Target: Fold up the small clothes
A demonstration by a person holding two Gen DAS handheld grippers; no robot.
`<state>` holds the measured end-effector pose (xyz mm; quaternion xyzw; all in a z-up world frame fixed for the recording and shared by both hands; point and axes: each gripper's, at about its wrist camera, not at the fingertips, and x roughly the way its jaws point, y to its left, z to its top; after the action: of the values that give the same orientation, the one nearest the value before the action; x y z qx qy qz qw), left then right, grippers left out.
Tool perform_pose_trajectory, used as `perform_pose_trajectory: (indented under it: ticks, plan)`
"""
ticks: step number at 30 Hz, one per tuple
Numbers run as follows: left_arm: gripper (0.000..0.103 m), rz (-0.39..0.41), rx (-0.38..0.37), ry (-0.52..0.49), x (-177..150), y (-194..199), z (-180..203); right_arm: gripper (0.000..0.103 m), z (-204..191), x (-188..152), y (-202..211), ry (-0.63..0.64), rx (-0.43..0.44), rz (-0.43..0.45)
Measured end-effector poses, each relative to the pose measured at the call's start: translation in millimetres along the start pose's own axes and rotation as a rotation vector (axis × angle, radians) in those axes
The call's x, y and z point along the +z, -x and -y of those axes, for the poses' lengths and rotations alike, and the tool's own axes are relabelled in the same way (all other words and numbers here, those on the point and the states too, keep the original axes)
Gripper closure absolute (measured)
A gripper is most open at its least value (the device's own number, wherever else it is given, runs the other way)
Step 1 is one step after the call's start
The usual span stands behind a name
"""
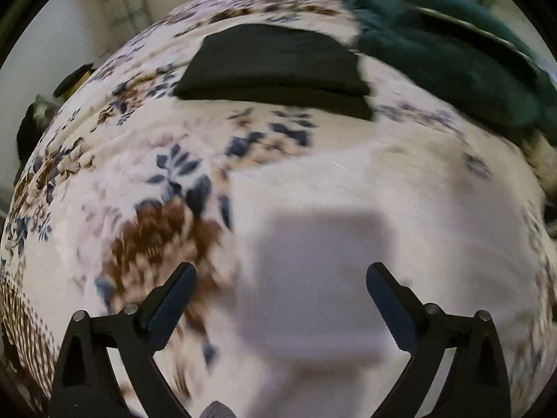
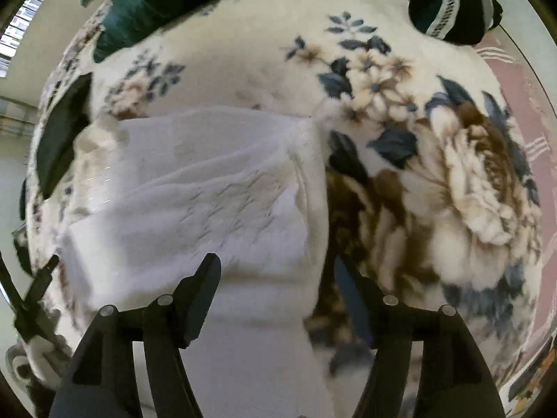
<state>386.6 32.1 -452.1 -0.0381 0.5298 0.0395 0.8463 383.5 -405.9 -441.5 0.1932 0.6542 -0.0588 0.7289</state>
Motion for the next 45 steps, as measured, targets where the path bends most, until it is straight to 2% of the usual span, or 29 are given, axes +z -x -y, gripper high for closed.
perform_pose_trajectory:
  ticks: [4, 6, 9, 13, 17, 23, 24, 27, 29, 30, 31, 32, 33, 34, 37, 39, 45]
  plan:
    - [0.003, -0.070, -0.078, -0.042, -49.7, 36.3, 48.1, 0.032, 7.1, -11.6, 31.3, 0.062, 0.016, -0.043]
    - [0.003, -0.117, -0.127, -0.077, -83.7, 51.7, 83.7, 0.032, 24.8, -16.4, 44.5, 0.094, 0.028, -0.071]
    - [0.003, -0.184, -0.148, -0.120, -141.3, 72.9, 146.0, 0.032, 54.4, -11.9, 51.4, 0.124, 0.079, -0.122]
    - [0.003, -0.291, -0.146, -0.092, -205.6, 78.4, 216.3, 0.032, 85.5, 13.4, 37.6, 0.170, 0.136, -0.169]
    - [0.003, -0.350, -0.066, -0.081, -257.1, 64.9, 261.8, 0.032, 96.9, 55.9, 12.6, 0.232, 0.189, -0.169]
    - [0.003, -0.376, 0.014, -0.108, -289.8, 44.5, 305.0, 0.034, 85.2, 111.7, -49.2, 0.242, 0.299, -0.217]
    - [0.003, -0.373, 0.055, -0.126, -292.2, 38.8, 311.2, 0.034, 82.5, 118.4, -60.5, 0.236, 0.317, -0.228]
    - [0.003, -0.368, 0.108, -0.136, -293.9, 26.0, 318.5, 0.035, 74.6, 128.4, -92.6, 0.217, 0.351, -0.277]
    - [0.004, -0.341, 0.121, -0.109, -288.4, 21.1, 316.9, 0.034, 70.2, 129.4, -109.4, 0.192, 0.366, -0.308]
    - [0.011, -0.321, 0.119, -0.098, -286.6, 23.1, 314.8, 0.035, 69.5, 129.6, -113.5, 0.172, 0.388, -0.310]
    - [0.033, -0.293, 0.120, -0.092, -282.3, 24.0, 313.1, 0.035, 68.1, 128.8, -114.8, 0.161, 0.409, -0.310]
    - [0.047, -0.273, 0.129, -0.093, -279.2, 25.6, 313.1, 0.055, 66.4, 128.4, -115.0, 0.152, 0.427, -0.307]
    - [0.083, -0.254, 0.128, -0.093, -276.2, 28.8, 314.0, 0.087, 63.9, 127.7, -115.7, 0.143, 0.441, -0.323]
    - [0.095, -0.236, 0.132, -0.093, -273.8, 33.1, 314.5, 0.088, 62.5, 125.9, -113.6, 0.139, 0.440, -0.328]
    - [0.096, -0.178, 0.107, -0.038, -260.5, 52.6, 302.6, 0.089, 49.4, 123.1, -98.8, 0.165, 0.426, -0.314]
    - [0.096, -0.129, 0.089, 0.029, -249.1, 75.8, 281.3, 0.089, 37.0, 123.7, -84.9, 0.189, 0.434, -0.313]
    - [0.097, -0.065, 0.063, 0.219, -222.1, 126.4, 219.2, 0.090, -15.7, 126.1, -42.3, 0.272, 0.447, -0.305]
